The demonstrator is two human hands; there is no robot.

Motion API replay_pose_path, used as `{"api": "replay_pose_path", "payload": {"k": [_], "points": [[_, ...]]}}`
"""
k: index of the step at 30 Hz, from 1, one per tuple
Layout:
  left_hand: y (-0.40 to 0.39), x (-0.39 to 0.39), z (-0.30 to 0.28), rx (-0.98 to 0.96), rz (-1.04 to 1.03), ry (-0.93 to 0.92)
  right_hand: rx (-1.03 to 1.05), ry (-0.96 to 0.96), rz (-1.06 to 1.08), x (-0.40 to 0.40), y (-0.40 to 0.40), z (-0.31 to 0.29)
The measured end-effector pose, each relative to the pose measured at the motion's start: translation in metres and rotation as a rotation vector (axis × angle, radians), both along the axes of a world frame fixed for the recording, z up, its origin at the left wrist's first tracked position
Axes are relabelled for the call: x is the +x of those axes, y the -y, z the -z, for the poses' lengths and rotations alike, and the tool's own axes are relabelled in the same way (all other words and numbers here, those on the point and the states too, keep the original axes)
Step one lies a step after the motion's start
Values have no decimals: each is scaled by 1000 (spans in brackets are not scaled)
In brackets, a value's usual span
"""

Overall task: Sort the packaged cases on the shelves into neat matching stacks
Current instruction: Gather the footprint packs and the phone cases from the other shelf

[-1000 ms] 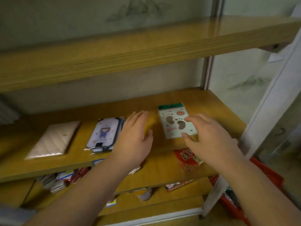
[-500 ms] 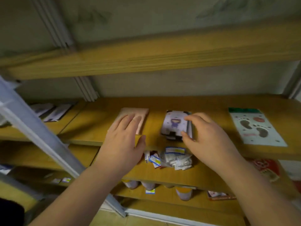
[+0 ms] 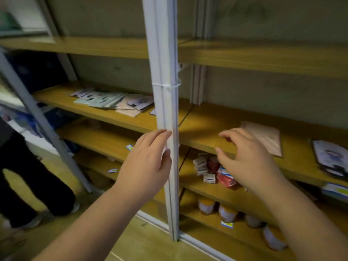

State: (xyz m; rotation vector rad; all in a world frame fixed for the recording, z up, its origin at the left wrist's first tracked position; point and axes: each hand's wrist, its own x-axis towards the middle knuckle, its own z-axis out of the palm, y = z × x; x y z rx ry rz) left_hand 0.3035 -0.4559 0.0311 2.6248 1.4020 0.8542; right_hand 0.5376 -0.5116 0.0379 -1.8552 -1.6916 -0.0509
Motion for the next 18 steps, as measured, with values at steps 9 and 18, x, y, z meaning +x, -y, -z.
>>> {"api": "replay_pose_path", "payload": {"k": [9, 18], "points": [[-63, -118, 3, -93, -142, 35, -8, -7, -152, -129, -77, 2], [-142, -165, 23, -107, -204, 39, -24, -11, -211, -190, -181, 19]]}}
